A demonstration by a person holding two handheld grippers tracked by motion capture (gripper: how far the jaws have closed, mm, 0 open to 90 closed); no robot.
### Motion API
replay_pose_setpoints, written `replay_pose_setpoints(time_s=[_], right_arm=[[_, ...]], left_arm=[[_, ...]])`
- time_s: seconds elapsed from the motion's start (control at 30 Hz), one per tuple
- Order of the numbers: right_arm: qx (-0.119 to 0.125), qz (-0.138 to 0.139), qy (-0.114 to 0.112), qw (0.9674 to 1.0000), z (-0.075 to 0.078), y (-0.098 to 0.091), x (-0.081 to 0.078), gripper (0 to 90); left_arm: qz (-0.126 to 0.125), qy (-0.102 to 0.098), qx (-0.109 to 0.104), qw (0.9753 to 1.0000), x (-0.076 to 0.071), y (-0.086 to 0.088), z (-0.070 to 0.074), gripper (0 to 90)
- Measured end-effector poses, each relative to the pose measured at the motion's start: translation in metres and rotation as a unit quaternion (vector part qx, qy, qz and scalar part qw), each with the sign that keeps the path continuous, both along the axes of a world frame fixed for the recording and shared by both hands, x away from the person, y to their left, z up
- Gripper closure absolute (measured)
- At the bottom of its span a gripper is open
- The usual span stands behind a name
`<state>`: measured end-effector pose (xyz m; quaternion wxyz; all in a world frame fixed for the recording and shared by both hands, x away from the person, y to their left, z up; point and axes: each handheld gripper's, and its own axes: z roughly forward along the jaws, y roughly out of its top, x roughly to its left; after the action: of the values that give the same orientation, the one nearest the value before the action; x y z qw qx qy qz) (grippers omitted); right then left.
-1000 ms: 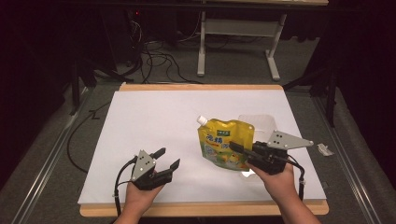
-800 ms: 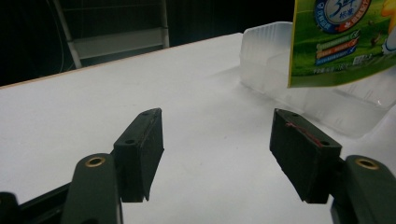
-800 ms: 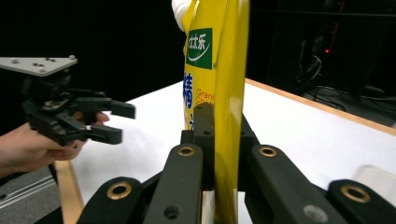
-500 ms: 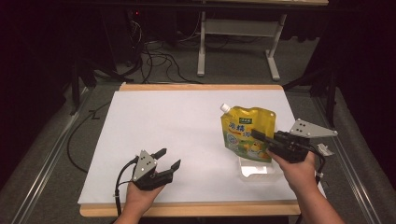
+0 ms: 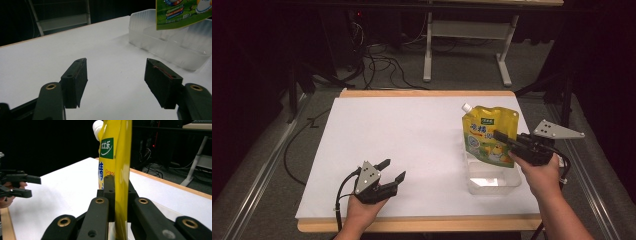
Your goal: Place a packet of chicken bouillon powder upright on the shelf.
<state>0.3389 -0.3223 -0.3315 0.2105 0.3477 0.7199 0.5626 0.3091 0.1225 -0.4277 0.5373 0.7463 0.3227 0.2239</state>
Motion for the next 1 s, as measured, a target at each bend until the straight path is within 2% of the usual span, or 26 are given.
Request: replay_pose_setpoints(time_s=[0.33,1.0], right_arm=[[0.001,-0.006,0.004,1.0000,-0.004,-0.011,0.013,87.5],[-0.004,-0.006,0.015,0.9999,-0.019,-0.006,0.035,87.5]], left_arm=[[0.002,0.000,0.002,1.0000,0.000,0.000,0.000,35.6],[0.003,0.001,0.002,1.0000,0.000,0.001,0.000,35.6]])
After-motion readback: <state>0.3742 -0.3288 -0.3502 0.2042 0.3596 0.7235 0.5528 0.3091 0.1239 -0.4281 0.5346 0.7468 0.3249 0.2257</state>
